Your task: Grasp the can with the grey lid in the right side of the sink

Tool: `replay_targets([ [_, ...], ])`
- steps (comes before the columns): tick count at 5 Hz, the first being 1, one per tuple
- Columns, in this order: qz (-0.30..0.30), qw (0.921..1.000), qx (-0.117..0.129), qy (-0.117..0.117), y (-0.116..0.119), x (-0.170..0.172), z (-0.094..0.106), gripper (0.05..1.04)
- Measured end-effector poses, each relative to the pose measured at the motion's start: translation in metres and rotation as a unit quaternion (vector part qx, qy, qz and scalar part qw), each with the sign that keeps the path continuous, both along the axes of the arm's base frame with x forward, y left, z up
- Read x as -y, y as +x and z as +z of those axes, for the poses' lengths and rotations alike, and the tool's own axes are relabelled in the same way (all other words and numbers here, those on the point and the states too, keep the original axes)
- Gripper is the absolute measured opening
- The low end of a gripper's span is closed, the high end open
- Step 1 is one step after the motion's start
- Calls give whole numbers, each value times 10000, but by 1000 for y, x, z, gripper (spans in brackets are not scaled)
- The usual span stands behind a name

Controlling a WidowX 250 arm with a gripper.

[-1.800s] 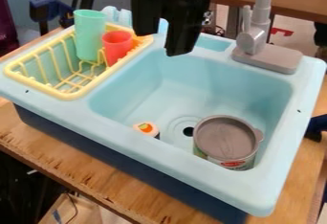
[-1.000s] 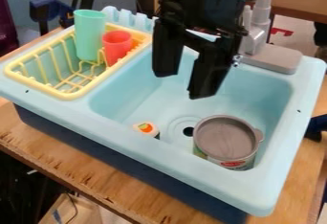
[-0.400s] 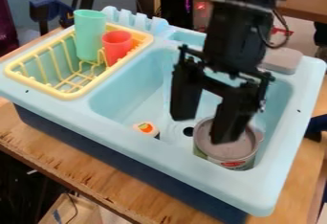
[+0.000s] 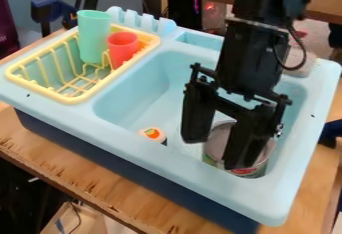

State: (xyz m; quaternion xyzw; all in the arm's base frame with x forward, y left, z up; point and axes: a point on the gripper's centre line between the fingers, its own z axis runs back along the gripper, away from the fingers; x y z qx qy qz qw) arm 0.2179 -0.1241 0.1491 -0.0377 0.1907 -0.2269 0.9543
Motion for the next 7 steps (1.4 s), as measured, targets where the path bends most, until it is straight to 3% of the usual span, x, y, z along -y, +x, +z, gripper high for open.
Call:
replay_targets([
  [3, -48, 9996, -254, 112, 2, 0, -13, 997],
  [7, -11, 9952, -756, 624, 15, -1, -24, 997],
])
